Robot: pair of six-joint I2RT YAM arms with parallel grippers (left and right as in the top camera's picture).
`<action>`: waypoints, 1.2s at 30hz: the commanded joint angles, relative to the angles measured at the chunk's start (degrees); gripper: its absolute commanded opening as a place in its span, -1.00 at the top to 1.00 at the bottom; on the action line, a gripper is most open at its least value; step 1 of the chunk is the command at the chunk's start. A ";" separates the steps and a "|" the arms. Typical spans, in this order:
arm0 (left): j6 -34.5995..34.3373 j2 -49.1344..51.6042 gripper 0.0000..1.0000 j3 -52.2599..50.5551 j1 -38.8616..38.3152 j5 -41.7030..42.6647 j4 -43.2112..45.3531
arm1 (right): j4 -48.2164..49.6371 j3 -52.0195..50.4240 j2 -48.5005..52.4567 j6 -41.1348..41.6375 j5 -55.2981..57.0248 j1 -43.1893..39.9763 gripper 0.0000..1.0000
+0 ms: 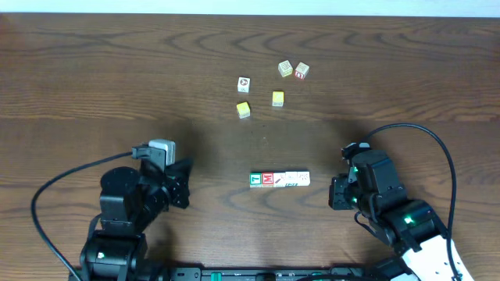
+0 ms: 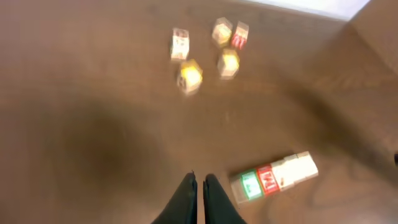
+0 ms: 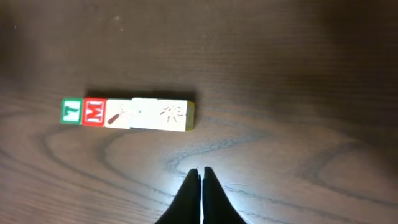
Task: Lift 5 blocks
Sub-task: 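Move the left gripper in to the green block at the row's left end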
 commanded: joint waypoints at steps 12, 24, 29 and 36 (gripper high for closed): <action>-4.42 6.51 0.86 0.33 -0.13 -5.55 -9.57 | 2.91 0.72 13.99 0.09 -0.70 -4.92 0.98; -7.91 31.23 0.86 0.33 -13.22 -2.62 9.20 | 7.72 0.70 21.46 -2.73 -1.29 -5.16 0.98; -11.39 36.98 0.86 0.33 -18.69 -2.82 16.65 | 7.48 0.63 21.62 -3.19 -2.21 -6.84 0.98; -13.62 42.18 0.86 0.33 -19.10 -2.84 18.67 | 9.94 0.61 26.27 -5.70 -9.90 -9.84 0.98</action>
